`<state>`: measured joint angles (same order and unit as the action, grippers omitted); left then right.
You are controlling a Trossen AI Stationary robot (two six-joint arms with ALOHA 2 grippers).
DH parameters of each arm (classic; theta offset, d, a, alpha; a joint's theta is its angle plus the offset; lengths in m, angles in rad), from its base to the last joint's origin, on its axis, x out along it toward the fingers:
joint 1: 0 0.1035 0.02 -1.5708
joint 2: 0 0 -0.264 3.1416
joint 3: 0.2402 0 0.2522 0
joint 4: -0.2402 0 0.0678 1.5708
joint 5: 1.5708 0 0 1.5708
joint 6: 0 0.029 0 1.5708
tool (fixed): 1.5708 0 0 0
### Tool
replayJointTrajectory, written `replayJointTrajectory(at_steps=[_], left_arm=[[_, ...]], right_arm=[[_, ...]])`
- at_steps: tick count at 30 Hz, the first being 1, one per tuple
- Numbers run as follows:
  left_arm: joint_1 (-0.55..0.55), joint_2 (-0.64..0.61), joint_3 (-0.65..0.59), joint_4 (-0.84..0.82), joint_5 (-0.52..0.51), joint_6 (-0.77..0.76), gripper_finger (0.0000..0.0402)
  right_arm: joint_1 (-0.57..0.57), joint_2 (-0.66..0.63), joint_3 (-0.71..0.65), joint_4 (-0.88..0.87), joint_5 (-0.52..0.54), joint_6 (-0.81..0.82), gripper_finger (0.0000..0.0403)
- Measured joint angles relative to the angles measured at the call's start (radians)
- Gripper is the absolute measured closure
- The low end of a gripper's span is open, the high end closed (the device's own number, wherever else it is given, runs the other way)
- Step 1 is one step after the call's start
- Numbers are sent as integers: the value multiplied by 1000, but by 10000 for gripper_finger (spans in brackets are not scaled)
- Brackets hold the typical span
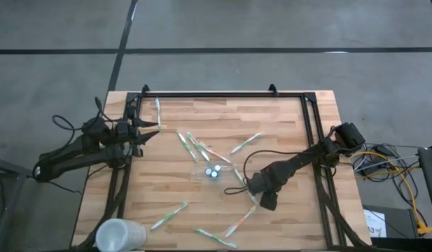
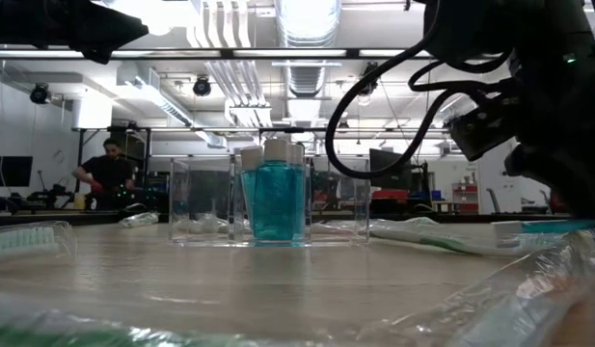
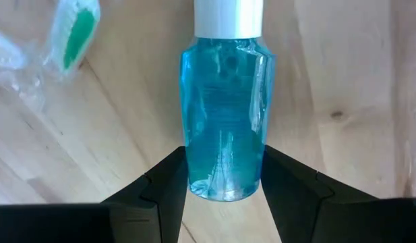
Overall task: Pick & Place toothbrushing station
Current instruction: Put the blue mouthwash bottle into the transparent organizer
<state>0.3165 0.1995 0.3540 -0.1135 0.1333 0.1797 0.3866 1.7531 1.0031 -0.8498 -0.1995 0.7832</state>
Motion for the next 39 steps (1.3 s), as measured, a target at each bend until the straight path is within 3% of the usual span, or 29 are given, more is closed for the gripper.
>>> replayJointTrajectory(at_steps=[10,39], left_arm=[[0,0,0,0,0,0,268],[0,0,0,0,0,0,268]], right_arm=[[0,0,0,-12,-133,26,234],[0,-2,-56,45,-117,56,223]])
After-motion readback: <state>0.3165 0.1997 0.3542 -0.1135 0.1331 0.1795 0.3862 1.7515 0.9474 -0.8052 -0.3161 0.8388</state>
